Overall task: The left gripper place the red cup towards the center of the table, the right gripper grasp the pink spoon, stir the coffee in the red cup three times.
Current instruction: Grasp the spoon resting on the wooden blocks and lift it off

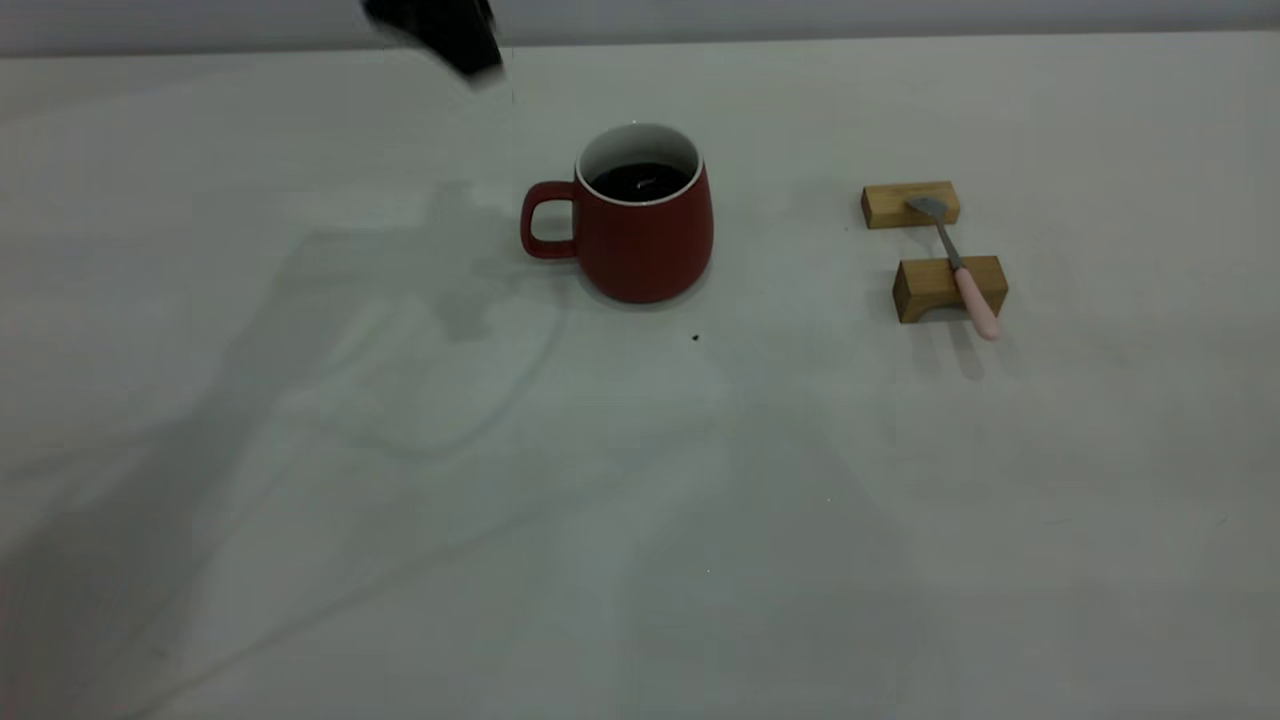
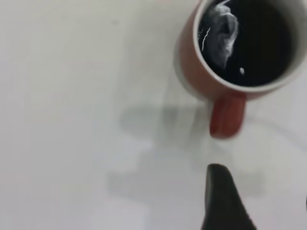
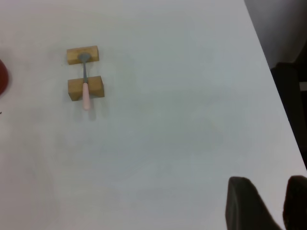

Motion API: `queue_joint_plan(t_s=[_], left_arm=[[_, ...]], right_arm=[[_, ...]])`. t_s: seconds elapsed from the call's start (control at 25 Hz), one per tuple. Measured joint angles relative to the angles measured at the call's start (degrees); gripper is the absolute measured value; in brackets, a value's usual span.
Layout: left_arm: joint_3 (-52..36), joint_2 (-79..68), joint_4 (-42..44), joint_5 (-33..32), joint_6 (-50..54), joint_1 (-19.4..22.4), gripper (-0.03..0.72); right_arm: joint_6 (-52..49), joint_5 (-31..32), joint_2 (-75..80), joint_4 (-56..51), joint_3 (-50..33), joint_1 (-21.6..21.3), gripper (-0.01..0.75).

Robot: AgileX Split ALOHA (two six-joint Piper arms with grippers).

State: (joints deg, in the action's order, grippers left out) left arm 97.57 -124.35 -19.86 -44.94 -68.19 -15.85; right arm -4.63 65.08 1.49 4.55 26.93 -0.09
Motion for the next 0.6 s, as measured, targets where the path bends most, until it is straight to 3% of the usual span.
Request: queue_joint_plan(t_s=[0.36,0.6], left_arm=[[0.0,25.4,14.8,-21.1,42.3,0.1,0.482],[-3.9,36.8,18.9,-22.0,57.8,0.1,0.482]], right_arm=[[0.0,0.0,0.0,0.0,0.0,0.0,0.237],[0.0,0.0,0.0,0.0,0.0,0.0,0.237]])
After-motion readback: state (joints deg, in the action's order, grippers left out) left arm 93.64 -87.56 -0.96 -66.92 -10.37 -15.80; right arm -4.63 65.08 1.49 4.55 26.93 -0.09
